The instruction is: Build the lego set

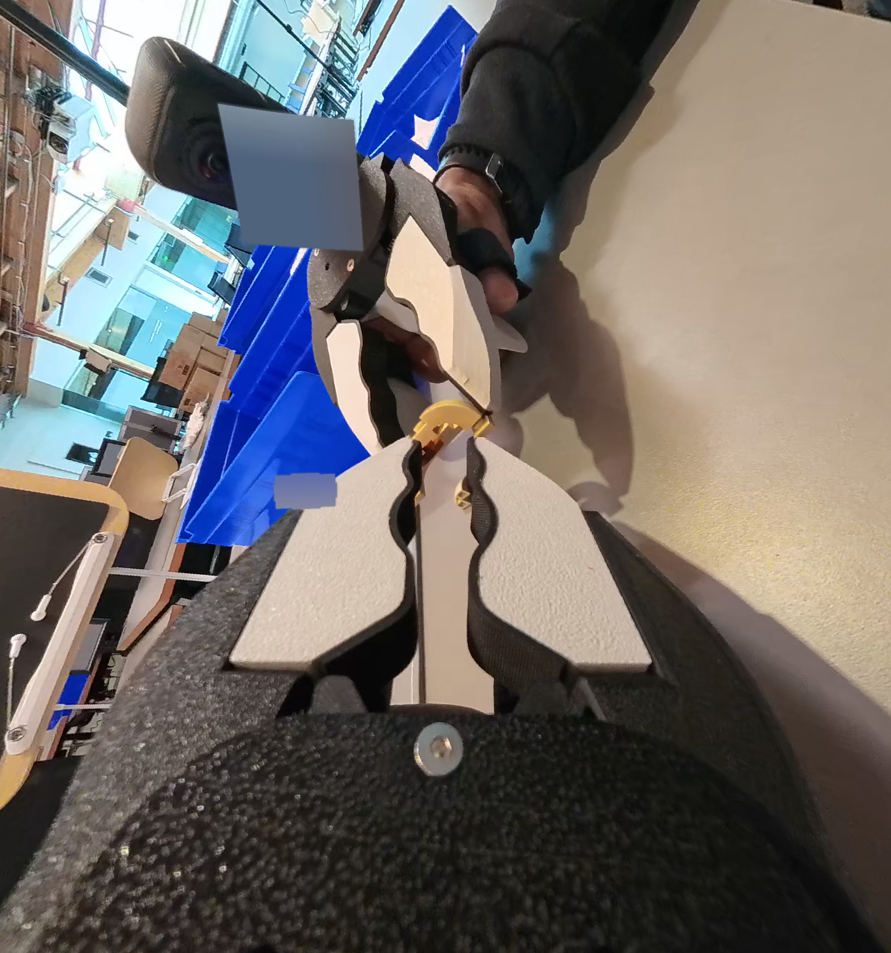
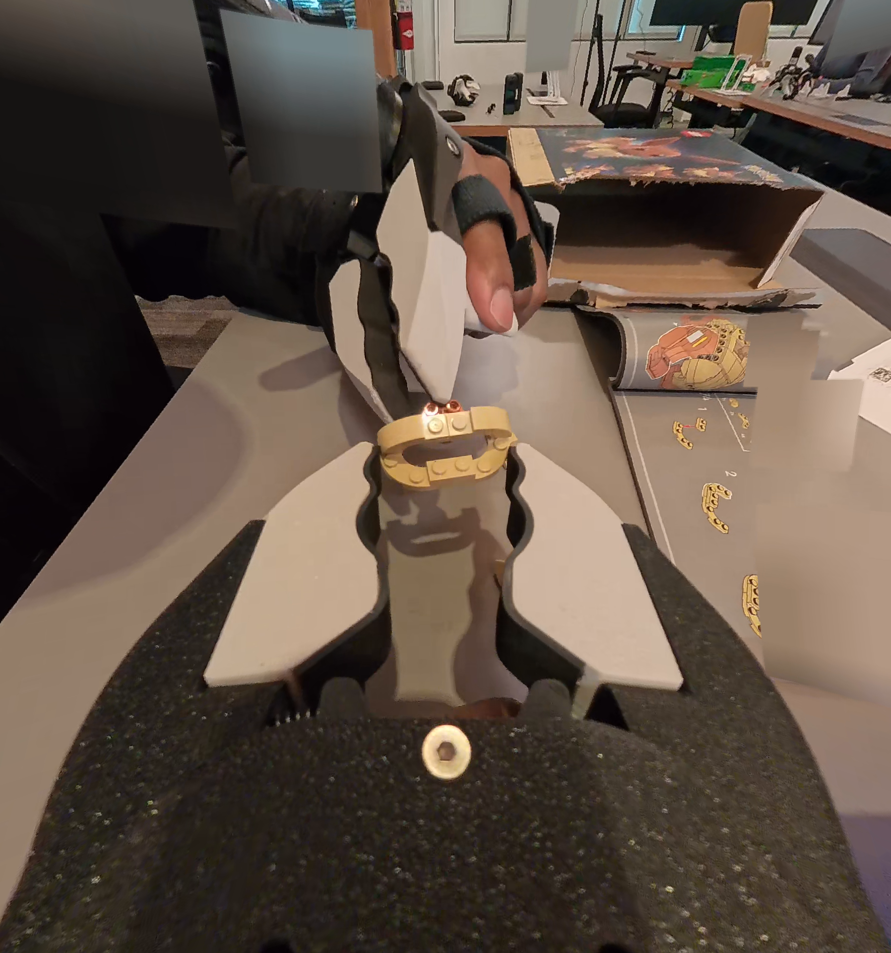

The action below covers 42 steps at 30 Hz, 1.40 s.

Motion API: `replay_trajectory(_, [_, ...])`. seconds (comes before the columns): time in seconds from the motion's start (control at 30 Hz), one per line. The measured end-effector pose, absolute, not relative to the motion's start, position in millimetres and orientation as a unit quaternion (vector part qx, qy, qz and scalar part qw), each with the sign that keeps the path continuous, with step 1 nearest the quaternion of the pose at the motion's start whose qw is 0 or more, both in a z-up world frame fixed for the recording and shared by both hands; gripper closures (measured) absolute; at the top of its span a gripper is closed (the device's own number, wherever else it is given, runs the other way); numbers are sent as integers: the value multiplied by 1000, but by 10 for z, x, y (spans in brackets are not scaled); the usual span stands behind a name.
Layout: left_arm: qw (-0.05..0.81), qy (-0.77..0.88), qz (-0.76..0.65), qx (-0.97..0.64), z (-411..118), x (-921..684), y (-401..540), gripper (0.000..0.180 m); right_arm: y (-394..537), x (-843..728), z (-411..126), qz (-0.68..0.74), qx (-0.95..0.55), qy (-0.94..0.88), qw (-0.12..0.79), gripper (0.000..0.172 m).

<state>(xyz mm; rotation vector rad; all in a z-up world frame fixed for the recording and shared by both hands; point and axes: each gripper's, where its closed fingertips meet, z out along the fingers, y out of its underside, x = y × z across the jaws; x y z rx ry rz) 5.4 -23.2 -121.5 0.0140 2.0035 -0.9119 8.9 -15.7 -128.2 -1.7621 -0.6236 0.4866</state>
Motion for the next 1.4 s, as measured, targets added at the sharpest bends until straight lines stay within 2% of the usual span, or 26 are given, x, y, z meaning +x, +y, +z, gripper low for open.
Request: replay_trajectory(1.4, [492,788,-371,9,-1102,66,-190,167,-155,121,-1187,210,-736,-255,591,126])
